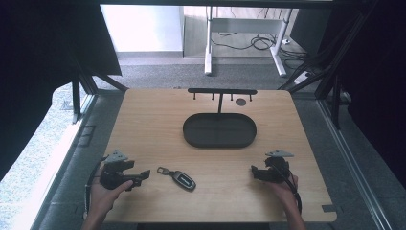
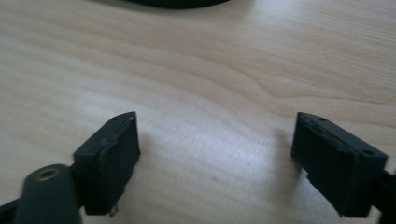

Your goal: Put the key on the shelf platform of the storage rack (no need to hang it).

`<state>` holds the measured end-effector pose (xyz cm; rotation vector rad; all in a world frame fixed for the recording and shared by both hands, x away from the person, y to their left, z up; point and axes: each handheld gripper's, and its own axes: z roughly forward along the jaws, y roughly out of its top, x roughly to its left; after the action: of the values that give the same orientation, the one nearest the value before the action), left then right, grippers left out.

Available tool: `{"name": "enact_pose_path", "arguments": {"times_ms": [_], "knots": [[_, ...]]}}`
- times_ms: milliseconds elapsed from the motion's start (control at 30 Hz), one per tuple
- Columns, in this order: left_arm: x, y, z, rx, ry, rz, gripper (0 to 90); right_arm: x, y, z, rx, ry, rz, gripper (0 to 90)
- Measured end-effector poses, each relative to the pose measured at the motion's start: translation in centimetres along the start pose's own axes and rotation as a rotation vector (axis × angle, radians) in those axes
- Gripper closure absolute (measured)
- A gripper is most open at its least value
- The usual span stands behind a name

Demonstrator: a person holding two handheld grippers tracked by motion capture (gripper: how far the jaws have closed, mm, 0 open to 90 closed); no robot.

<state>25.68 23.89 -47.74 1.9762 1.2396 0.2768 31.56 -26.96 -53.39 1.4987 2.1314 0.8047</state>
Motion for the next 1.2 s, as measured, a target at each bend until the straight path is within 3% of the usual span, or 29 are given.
{"name": "enact_pose_path", "arguments": {"times_ms": [100, 233, 300, 467, 600, 867, 1200], "knots": [[-0.1, -0.2, -0.2, -0.003, 0.005, -0.001, 21.3, -0.2, -0.1, -0.6, 0.015, 0.036, -0.027, 19.5], [-0.3, -0.2, -0.3, -0.002, 0.006, 0.002, 21.4, -0.3, -0.1, -1.4, -0.006, 0.057, -0.03, 21.8], [-0.4, -0.1, -0.3, -0.005, 0.005, 0.004, 21.3, -0.1, 0.1, -2.2, -0.034, 0.068, -0.052, 23.4], [-0.3, -0.1, 0.5, 0.013, 0.005, 0.007, 21.4, 0.3, 0.9, -3.1, -0.047, 0.093, -0.084, 28.9], [-0.4, 0.0, 0.4, -0.018, 0.01, 0.009, 22.0, 1.1, 1.4, -3.5, -0.05, 0.127, -0.119, 30.7], [0.0, 0.0, 0.4, -0.01, 0.012, 0.004, 21.9, 2.1, 2.1, -3.2, -0.009, 0.161, -0.146, 33.6], [0.0, 0.0, 0.5, 0.004, 0.005, 0.0, 21.7, 4.6, 4.3, -4.3, 0.032, 0.2, -0.228, 34.2]]}}
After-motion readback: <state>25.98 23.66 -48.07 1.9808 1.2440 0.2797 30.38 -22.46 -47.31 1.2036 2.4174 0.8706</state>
